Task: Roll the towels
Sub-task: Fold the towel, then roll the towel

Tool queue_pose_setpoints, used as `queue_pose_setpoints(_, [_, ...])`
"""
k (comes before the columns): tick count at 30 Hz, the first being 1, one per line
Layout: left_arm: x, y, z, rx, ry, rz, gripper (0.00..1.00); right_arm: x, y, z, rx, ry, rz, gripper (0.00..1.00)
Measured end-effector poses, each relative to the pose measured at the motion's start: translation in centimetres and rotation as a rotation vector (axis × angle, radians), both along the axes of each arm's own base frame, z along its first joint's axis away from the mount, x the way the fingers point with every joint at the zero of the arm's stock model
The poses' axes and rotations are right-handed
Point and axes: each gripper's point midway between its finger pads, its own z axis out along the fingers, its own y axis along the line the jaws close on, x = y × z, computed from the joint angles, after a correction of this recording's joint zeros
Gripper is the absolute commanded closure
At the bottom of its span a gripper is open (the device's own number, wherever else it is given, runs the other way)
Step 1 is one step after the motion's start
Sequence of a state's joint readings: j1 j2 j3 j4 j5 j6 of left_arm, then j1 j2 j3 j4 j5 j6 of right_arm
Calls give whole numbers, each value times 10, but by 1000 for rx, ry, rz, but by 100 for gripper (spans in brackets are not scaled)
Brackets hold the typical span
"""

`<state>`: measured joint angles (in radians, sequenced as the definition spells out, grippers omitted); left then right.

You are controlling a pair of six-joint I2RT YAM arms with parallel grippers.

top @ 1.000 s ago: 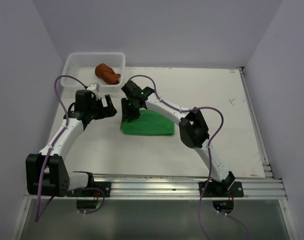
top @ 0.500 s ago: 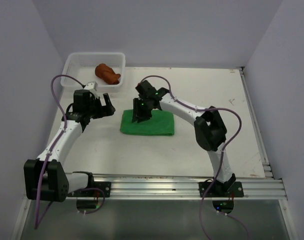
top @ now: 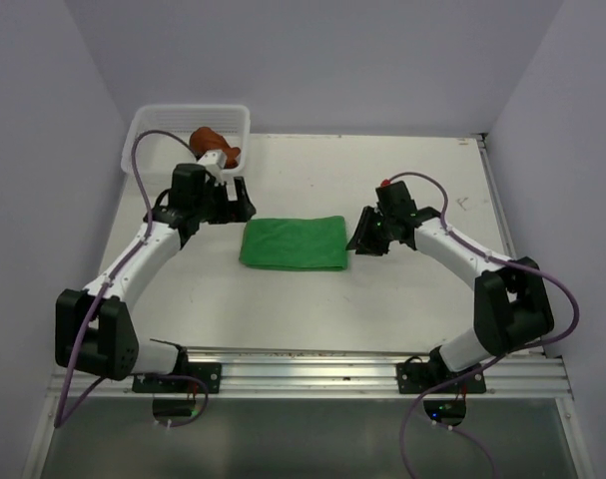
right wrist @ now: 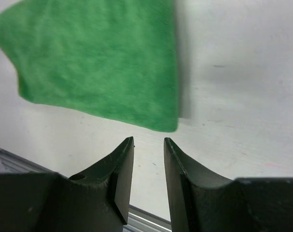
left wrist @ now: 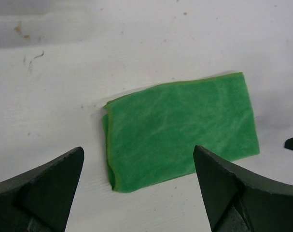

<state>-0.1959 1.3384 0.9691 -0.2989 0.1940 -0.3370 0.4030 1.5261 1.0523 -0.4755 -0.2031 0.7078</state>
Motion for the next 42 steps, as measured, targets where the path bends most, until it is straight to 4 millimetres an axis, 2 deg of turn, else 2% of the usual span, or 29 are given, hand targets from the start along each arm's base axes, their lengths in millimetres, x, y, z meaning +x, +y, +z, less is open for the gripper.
queue_pose_setpoints(4, [23, -41, 23, 3, -45, -80, 0, -19, -14, -36, 11, 80, -45, 62])
queue_pose_setpoints(6, [35, -67, 34, 9, -67, -122, 0, -22, -14, -43, 31, 90, -58, 61])
queue_pose_setpoints(9, [50, -105, 41, 31, -79, -175, 1, -19, -8, -46, 70, 79, -67, 60])
queue_pose_setpoints(14, [64, -162, 28, 77, -45, -243, 1, -7, 1, -55, 110, 64, -71, 60])
queue_pose_setpoints(18, [59, -193, 11, 110, -2, -290, 1, -4, 5, -71, 122, 84, -73, 59])
queue_pose_setpoints(22, [57, -216, 7, 118, 19, -315, 1, -9, 5, -80, 129, 108, -75, 59])
queue_pose_setpoints(25, [59, -224, 7, 114, 22, -314, 1, -10, 8, -81, 154, 102, -69, 64])
queue_pose_setpoints(28, [62, -233, 4, 106, 32, -307, 2, -12, 9, -84, 168, 97, -70, 77])
queue_pose_setpoints(29, [64, -236, 1, 104, 38, -304, 3, -14, 8, -85, 170, 98, -70, 85])
queue_pose_setpoints(32, [66, -243, -13, 113, 63, -291, 4, -17, 9, -88, 187, 97, -72, 94])
queue_pose_setpoints(35, [65, -251, -32, 129, 104, -282, 7, -17, 10, -89, 201, 85, -76, 100])
queue_pose_setpoints(42, [52, -279, -69, 126, 197, -255, 13, -17, 10, -89, 218, 56, -81, 100])
